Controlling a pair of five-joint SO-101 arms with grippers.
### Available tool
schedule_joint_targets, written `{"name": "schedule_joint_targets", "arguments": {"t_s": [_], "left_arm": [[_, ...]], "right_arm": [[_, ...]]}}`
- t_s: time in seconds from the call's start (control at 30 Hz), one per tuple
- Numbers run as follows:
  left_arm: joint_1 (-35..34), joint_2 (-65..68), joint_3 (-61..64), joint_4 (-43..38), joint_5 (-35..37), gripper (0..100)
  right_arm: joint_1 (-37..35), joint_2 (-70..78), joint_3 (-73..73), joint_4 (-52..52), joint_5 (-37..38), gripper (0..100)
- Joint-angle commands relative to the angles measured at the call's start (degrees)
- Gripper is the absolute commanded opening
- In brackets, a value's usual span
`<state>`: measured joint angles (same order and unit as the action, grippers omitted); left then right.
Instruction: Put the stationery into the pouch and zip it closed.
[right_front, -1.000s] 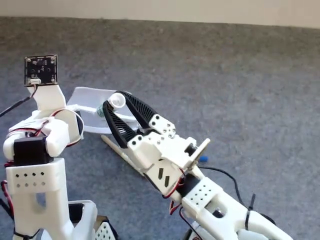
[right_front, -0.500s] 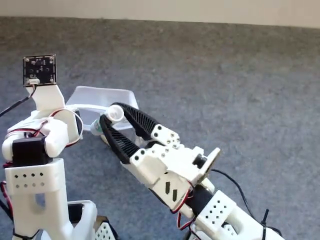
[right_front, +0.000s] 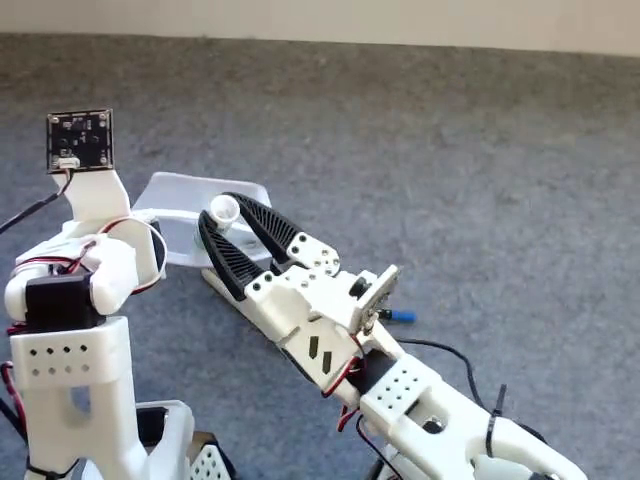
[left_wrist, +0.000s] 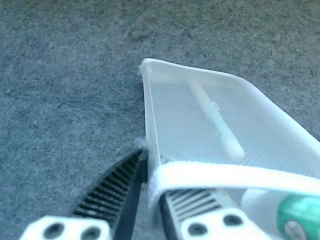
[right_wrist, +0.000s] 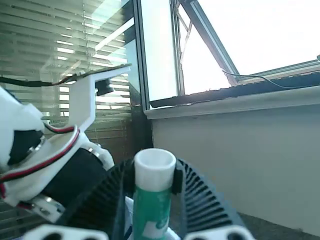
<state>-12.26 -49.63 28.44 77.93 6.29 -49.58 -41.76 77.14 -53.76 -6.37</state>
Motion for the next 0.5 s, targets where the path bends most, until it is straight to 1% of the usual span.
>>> {"name": "schedule_joint_targets", "arguments": {"t_s": [0.0, 0.13, 0.37, 0.47], "left_arm": [[0.13, -1.54, -1.19, -0.26, -0.18, 1], [0.13, -1.54, -1.19, -0.26, -0.18, 1], [0.13, -1.54, -1.19, -0.35, -0.18, 1], [0.13, -1.54, -1.19, -0.35, -0.18, 1]], "right_arm": [[1.27, 1.63, -1.19, -3.03, 0.26, 0.5], [0.84, 2.95, -1.01, -3.03, 0.09, 0.5], [-4.35, 5.49, -0.75, -3.12, 0.35, 0.5], [-4.35, 6.81, -0.75, -3.12, 0.35, 0.5]]}}
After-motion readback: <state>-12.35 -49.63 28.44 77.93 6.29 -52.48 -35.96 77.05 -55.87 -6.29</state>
